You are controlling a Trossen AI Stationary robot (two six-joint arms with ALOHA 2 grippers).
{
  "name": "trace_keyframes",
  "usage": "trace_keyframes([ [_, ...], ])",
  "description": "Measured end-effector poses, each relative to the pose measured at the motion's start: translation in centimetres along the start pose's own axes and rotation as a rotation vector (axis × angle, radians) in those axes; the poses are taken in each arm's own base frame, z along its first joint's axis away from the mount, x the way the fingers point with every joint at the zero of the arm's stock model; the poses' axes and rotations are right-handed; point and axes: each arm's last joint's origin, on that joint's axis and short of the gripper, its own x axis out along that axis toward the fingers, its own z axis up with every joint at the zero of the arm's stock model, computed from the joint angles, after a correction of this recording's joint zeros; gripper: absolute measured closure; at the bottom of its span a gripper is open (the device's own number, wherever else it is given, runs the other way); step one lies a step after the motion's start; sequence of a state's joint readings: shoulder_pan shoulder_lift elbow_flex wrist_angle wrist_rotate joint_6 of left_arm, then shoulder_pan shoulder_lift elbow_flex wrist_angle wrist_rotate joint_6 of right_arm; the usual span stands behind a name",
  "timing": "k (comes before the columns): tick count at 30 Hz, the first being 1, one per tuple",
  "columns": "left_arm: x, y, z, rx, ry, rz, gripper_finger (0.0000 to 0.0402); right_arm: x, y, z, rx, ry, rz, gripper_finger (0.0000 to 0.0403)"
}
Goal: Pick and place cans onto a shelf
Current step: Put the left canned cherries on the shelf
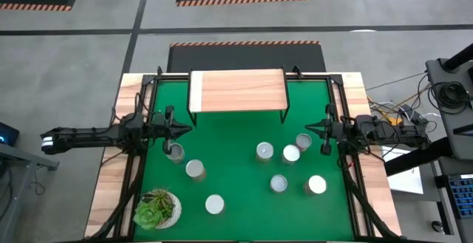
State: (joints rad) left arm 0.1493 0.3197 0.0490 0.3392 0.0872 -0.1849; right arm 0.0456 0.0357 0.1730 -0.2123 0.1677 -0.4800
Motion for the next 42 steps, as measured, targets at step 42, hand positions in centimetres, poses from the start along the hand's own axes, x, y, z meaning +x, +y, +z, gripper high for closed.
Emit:
trace_keyframes([
  [42, 4.6, -4.1, 6.3, -0.743, 0.599, 0.274, 0.0402, -1.0, -2.1, 3.8, 0.071, -0.409, -0.202, 0.0394],
])
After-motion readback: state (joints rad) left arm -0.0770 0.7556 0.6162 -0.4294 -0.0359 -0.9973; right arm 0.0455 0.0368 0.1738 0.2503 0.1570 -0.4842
